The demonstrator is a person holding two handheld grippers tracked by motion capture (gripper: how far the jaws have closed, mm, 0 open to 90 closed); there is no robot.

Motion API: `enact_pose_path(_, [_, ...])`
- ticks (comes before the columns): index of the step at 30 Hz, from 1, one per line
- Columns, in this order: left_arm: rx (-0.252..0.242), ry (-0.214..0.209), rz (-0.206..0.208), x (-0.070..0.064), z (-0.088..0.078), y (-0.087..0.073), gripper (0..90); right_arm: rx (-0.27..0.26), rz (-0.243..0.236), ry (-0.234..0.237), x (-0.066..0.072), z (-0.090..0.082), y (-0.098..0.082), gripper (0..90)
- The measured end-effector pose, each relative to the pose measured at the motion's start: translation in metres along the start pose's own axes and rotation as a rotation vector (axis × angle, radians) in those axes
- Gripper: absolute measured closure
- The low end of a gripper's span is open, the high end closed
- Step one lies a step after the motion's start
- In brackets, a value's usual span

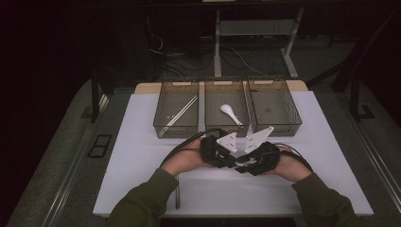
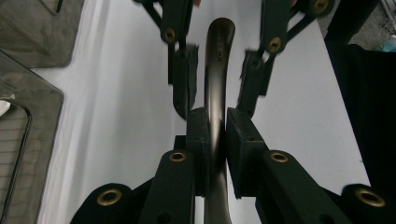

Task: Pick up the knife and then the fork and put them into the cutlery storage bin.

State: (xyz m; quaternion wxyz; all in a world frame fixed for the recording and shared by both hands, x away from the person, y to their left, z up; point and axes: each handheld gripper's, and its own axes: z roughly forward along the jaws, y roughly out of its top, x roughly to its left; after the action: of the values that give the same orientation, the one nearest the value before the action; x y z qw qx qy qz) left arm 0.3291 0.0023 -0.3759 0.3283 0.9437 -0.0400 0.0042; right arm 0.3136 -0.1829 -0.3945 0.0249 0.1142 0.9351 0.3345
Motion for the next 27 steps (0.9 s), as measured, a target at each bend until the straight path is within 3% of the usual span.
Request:
enact_pose_path(5, [0.001, -0.009, -0.001, -0.001, -0.001, 0.001, 78.8, 0.029, -0.049, -0.004, 0.001, 0.007, 0.004, 75.2])
enact_pose_path(12, [-0.013, -0.022, 0.014, -0.002, -0.001, 0.002, 79.1, 0.050, -0.057, 0.018, 0.004, 0.009, 0.003, 78.5])
enact_pose_path(13, [-0.030, -0.024, -0.011, -0.003, -0.002, 0.002, 80.0, 0.061, -0.056, 0.024, 0.004, 0.010, 0.003, 80.1])
enact_pose_path(14, [-0.078, -0.031, -0.005, -0.001, -0.006, 0.003, 88.2, 0.074, -0.049, 0.026, 0.006, 0.010, 0.003, 83.4])
enact_pose_path(15, [-0.105, -0.034, -0.009, 0.000, -0.010, 0.004, 89.1, 0.082, -0.035, 0.018, 0.007, 0.013, 0.003, 83.6])
enact_pose_path(17, [-0.105, -0.017, -0.008, 0.002, -0.015, 0.005, 89.0, 0.078, -0.046, 0.038, 0.004, 0.019, -0.001, 83.6])
enact_pose_path(18, [-0.110, 0.002, -0.012, 0.003, -0.017, 0.004, 88.9, 0.077, -0.022, 0.067, 0.002, 0.020, -0.002, 83.7])
enact_pose_path(21, [-0.107, 0.026, -0.034, 0.006, -0.025, -0.003, 86.6, 0.070, 0.000, 0.069, -0.001, 0.019, -0.003, 83.7])
enact_pose_path(23, [-0.119, 0.031, -0.070, 0.007, -0.028, -0.010, 84.0, 0.051, 0.008, 0.058, -0.006, 0.016, -0.006, 83.6])
enact_pose_path(27, [-0.188, 0.059, -0.144, 0.005, -0.037, -0.028, 73.2, 0.034, 0.036, 0.025, -0.012, 0.008, -0.010, 83.6])
